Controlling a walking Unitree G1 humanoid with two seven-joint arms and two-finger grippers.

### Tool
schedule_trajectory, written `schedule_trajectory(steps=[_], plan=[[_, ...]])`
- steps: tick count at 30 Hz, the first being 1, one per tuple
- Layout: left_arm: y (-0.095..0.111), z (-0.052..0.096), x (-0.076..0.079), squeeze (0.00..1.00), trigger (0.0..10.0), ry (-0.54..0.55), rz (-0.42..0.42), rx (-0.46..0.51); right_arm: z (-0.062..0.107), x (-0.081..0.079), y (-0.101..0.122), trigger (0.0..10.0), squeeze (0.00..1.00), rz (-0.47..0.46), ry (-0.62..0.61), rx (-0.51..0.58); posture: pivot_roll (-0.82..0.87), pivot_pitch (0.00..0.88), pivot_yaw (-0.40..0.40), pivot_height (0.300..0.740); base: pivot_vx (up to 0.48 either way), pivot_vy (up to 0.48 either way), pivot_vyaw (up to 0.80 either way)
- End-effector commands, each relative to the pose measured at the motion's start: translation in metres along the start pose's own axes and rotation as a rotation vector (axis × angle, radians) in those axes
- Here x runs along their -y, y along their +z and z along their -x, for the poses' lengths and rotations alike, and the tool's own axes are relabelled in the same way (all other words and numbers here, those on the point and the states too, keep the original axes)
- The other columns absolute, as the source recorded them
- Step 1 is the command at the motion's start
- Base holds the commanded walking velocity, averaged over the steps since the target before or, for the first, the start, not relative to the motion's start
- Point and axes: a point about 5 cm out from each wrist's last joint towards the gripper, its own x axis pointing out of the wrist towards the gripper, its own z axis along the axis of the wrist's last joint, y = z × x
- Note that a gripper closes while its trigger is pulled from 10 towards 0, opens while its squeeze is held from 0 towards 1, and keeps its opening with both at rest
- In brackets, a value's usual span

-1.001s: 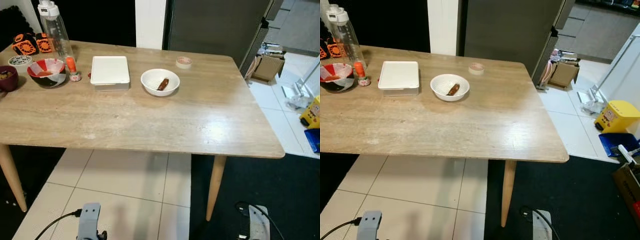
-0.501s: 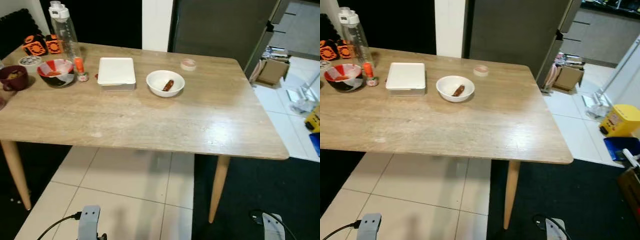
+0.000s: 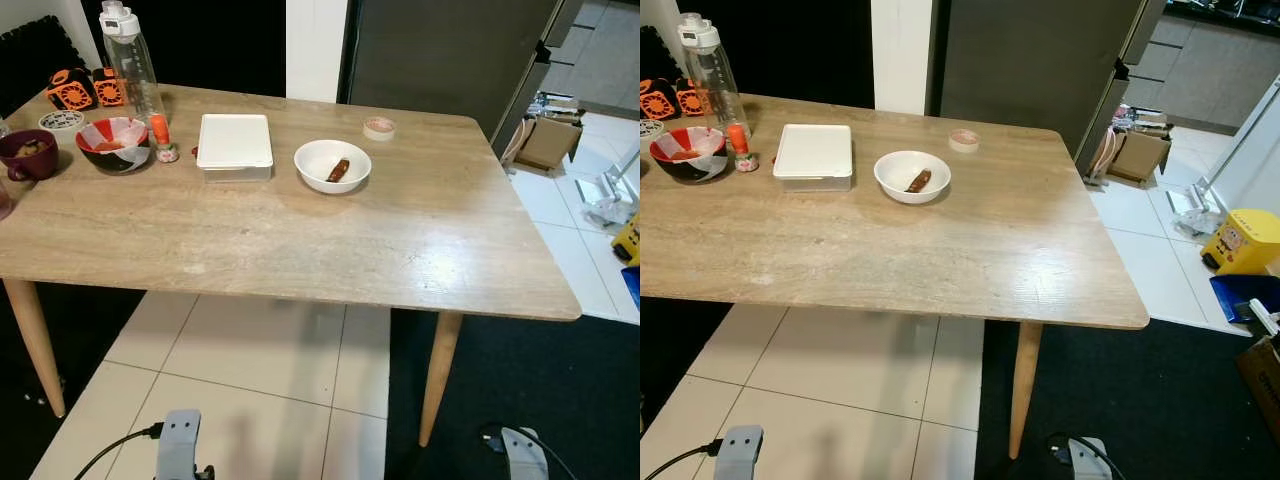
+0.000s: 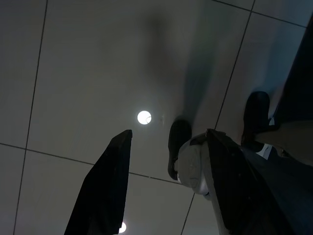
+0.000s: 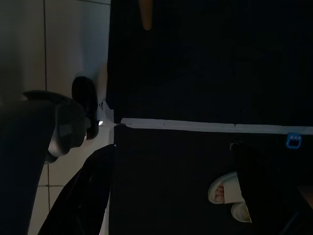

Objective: Restocking fridge

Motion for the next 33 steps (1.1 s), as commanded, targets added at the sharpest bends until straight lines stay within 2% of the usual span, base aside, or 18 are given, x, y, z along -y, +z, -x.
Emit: schedule_trajectory(steps=[1,11,26,28,33], plan=[[-0.0071,-0.0001,0.0057,0.0,10.0,-0.004,-0.01,-0.027,0.0004,0.0021,-0.0028,10.0,0.0,0.01,-0.001,-0.016,0.09,0.063,-0.105,0.74,0.247,0.0,0.0],[-0.0056,-0.0003,0.0044,0.0,10.0,0.027,-0.036,-0.021,0.0003,-0.0002,-0.0006,10.0,0.0,0.067,0.062,-0.021,0.09,0.041,-0.102,0.74,0.341,0.0,0.0],[-0.0047,-0.0007,0.0061,0.0,10.0,0.014,-0.039,-0.019,0.0003,-0.004,-0.0049,10.0,0.0,0.06,0.065,-0.031,0.09,0.03,-0.104,0.74,0.345,0.0,0.0],[-0.0058,-0.0007,0.0068,0.0,10.0,0.009,-0.015,-0.025,0.0005,-0.004,-0.0064,10.0,0.0,0.053,0.064,-0.034,0.09,0.03,-0.104,0.74,0.0,0.0,0.0],[-0.0054,-0.0007,0.0071,0.0,10.0,-0.002,-0.022,-0.024,0.0007,-0.0036,-0.0086,10.0,0.0,0.04,0.059,-0.044,0.08,0.034,-0.103,0.74,0.0,0.0,0.0]])
